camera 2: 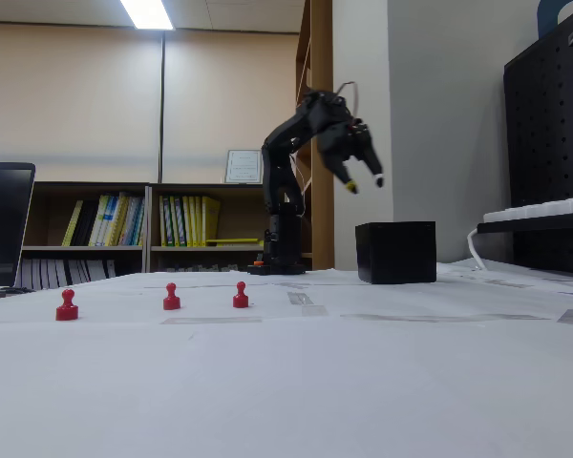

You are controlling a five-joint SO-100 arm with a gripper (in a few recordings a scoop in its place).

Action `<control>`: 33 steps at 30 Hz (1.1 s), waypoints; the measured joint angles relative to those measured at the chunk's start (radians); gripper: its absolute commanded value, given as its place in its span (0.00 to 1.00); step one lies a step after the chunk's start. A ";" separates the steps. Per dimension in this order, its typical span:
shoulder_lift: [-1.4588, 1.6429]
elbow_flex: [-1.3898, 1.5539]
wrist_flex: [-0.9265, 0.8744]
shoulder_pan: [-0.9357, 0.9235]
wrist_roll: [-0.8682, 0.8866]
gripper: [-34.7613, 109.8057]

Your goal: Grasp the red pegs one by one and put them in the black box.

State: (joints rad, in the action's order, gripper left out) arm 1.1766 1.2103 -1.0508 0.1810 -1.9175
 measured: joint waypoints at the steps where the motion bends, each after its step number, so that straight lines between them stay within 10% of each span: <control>1: 0.000 -0.103 0.095 -0.052 0.052 0.34; 10: 0.106 -0.537 1.014 -0.235 0.287 0.34; 33: 0.709 -0.080 1.177 -0.316 0.308 0.33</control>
State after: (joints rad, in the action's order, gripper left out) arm 1.8853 1.1305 0.1258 -0.1350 -1.6091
